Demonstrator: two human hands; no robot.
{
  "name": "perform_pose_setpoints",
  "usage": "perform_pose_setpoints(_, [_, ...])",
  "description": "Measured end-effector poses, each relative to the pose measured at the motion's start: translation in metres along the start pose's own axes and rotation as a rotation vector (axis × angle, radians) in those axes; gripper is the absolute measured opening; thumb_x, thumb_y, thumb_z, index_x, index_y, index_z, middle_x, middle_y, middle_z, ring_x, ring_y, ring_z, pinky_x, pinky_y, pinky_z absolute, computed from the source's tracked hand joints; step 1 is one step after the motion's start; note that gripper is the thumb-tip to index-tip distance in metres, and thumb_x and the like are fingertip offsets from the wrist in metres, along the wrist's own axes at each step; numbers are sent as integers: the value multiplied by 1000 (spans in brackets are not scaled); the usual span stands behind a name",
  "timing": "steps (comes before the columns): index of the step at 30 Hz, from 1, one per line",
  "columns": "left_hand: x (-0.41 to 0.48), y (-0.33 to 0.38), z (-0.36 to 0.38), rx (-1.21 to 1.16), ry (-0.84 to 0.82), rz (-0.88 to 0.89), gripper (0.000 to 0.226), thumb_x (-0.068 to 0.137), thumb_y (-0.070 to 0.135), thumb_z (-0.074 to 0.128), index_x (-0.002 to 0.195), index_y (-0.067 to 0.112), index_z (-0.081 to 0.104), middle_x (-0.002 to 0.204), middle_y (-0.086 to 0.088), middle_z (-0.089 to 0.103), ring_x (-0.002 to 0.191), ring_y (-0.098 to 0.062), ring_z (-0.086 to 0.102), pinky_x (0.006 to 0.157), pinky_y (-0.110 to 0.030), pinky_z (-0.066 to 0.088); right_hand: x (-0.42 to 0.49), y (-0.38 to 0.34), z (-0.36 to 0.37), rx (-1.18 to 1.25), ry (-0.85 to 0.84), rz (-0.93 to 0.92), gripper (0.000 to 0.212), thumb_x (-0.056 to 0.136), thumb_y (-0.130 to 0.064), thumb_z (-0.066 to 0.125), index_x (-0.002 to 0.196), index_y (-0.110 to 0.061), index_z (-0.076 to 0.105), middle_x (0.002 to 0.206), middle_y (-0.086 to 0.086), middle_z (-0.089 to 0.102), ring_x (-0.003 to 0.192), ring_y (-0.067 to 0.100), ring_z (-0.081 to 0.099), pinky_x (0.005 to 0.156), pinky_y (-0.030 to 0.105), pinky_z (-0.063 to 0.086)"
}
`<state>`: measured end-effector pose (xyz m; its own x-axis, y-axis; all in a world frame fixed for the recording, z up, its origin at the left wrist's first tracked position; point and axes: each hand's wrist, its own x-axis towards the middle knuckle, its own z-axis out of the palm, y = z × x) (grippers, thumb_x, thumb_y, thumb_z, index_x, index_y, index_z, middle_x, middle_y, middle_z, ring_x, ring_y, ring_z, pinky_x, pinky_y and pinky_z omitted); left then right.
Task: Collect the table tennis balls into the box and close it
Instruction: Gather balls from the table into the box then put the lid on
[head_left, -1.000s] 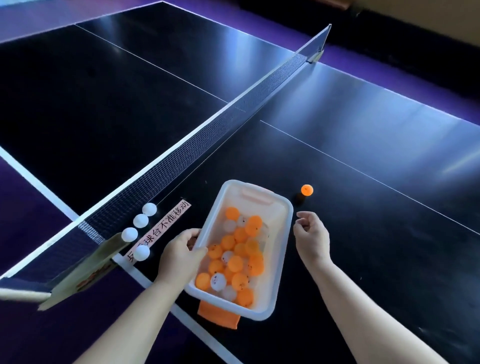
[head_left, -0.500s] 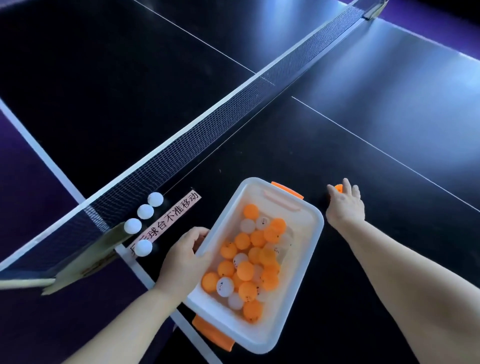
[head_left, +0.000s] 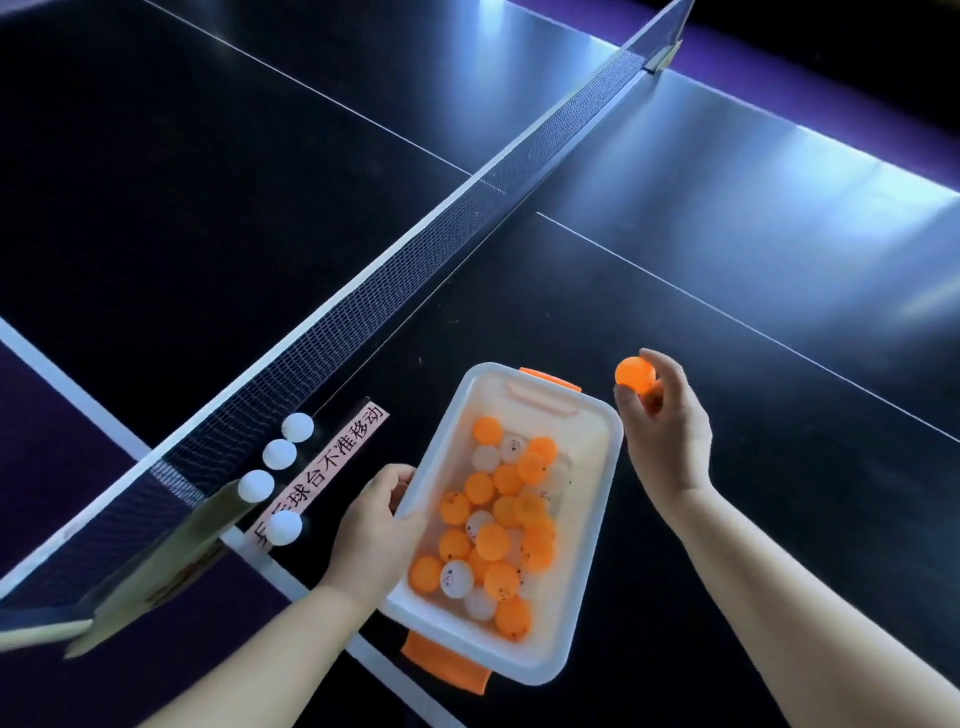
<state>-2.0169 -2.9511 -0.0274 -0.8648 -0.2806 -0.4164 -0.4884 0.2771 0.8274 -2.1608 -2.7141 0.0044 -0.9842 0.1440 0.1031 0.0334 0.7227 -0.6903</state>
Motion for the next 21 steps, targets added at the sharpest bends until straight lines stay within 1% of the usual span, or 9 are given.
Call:
perform_pose_setpoints(1, [0,0,-2,-4,-9,-4,33,82,5,53,90,37,54,92,2,63,81,-14,62,63,-24,47,-14,-14,-1,45,4,-18,39,86,-26,62,124,-31,52,91,-8,58,78,13,53,74,26,42])
perform_pose_setpoints(4, [0,0,-6,-20,-33,-13,32,81,6,50,94,35,56,94,2,63,81,-14,63,64,-27,51,-51,-42,5,63,-136,-58,47,84,-26,64,127,-34,49,78,-9,57,67,7,53,66,22,44])
perform_pose_setpoints(6, [0,-1,-9,-38,-65,-15,31,82,8,50,100,32,56,98,2,63,83,-14,63,70,-32,56,-69,-50,13,44,-185,-34,52,83,-25,64,130,-36,44,77,-10,55,63,6,53,62,20,43])
perform_pose_setpoints(8, [3,-4,-13,-37,-114,-17,30,82,12,52,108,28,55,104,2,60,88,-14,63,76,-36,57,-84,-51,19,18,-168,-4,51,84,-22,62,130,-36,43,76,-10,55,61,7,52,59,18,41])
perform_pose_setpoints(12, [8,-13,-20,31,-272,25,29,86,36,59,113,28,54,113,6,56,96,-13,61,85,-39,55,-116,-51,25,-6,-138,95,41,89,-17,56,125,-35,46,79,-9,57,62,10,53,56,18,43])
perform_pose_setpoints(16, [2,-23,-37,80,-395,104,34,87,56,50,107,30,58,106,13,59,94,-6,61,85,-37,54,-154,-53,35,-95,-229,83,31,92,-20,55,119,-33,51,83,-14,57,65,9,55,52,16,44])
perform_pose_setpoints(17, [1,-29,-45,143,-379,144,37,87,58,47,107,29,58,105,15,60,94,-4,60,84,-33,54,-161,-55,38,-117,-246,75,30,92,-20,55,119,-33,52,84,-15,56,67,8,55,52,15,43])
perform_pose_setpoints(19, [1,-47,-62,345,-234,270,35,90,51,48,111,25,59,105,15,58,97,-5,57,82,-27,50,-172,-56,43,-137,-251,65,29,92,-18,56,118,-30,54,84,-16,55,70,5,55,56,13,42])
perform_pose_setpoints(21, [4,-68,-80,516,-15,417,25,87,35,63,107,20,64,102,9,60,95,-11,59,78,-28,51,-181,-57,48,-170,-240,52,29,91,-14,57,117,-26,56,83,-17,54,69,2,53,58,12,42])
